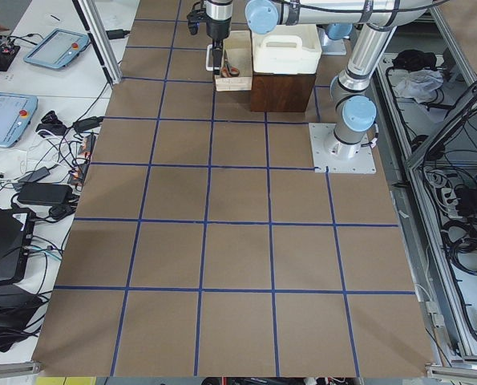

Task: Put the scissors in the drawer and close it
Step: 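Raise the right gripper away from the drawer while the left arm moves toward it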

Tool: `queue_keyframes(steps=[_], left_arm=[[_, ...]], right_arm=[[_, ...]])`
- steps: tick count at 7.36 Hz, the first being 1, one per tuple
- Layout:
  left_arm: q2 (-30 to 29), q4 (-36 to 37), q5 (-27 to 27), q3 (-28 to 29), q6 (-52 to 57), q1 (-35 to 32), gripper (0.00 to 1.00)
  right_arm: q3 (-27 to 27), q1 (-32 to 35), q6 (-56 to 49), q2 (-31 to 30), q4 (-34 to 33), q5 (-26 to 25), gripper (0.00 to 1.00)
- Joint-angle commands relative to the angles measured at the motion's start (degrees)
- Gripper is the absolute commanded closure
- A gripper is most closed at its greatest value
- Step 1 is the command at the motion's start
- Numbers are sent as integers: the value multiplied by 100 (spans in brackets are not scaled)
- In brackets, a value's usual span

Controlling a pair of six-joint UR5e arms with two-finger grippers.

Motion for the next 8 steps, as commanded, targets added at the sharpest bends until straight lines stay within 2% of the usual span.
queue_keyframes(steps=[1,3,6,8], left_arm=[[-338,291,-233,92,-373,-381,0],[-741,975,-259,154,-837,-778,0],[-1479,1136,-232,487,-1384,-1201,0],[-1954,1494,-233,611,-1832,-1534,0]], right_arm=[[0,-14,1349,-60,550,-36,0],[0,-14,1845,-252,914,-36,0],[-8,-23,2556,-333,1046,-9,0],[-52,-32,2557,-280,985,61,0]])
